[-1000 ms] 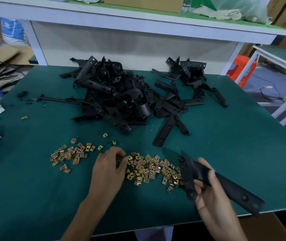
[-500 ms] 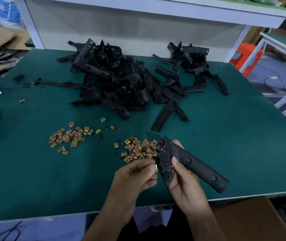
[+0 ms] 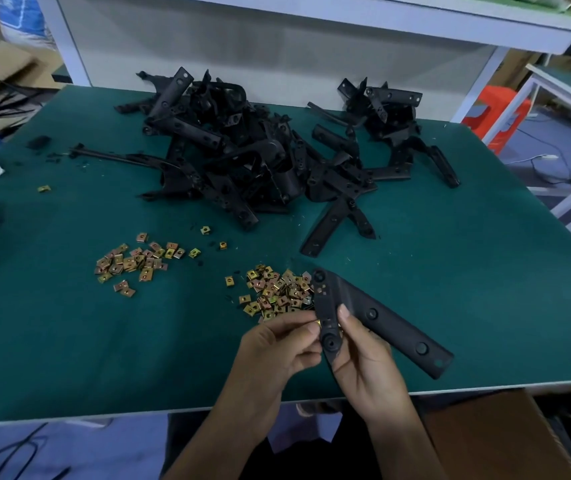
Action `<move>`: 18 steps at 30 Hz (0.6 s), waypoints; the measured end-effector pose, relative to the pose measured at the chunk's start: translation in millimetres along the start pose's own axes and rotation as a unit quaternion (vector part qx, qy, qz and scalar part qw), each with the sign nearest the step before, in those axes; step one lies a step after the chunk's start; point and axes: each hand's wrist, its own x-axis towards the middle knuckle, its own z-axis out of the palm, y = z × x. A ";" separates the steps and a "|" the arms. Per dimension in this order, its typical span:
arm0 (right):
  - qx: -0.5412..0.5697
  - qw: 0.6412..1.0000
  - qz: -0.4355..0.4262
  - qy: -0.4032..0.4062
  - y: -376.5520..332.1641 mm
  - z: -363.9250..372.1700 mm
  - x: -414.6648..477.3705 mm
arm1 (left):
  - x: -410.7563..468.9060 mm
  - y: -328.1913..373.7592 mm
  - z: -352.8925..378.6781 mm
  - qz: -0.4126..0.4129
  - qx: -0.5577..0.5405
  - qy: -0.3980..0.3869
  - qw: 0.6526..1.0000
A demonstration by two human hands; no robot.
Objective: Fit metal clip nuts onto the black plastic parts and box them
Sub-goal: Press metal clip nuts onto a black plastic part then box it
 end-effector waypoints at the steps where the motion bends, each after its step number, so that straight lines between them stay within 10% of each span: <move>1: -0.001 1.000 -0.004 0.002 0.3 0.5 0.0 | 0.2 -0.7 0.2 -0.002 -0.003 -0.004 1.000; 13: -0.009 0.998 -0.011 -0.056 0.3 10.1 -3.3 | 5.4 13.8 -13.0 0.053 0.166 -0.104 0.979; 18: 0.038 0.999 0.017 0.026 4.0 6.3 0.9 | 21.7 36.9 -37.6 0.241 0.463 0.015 0.853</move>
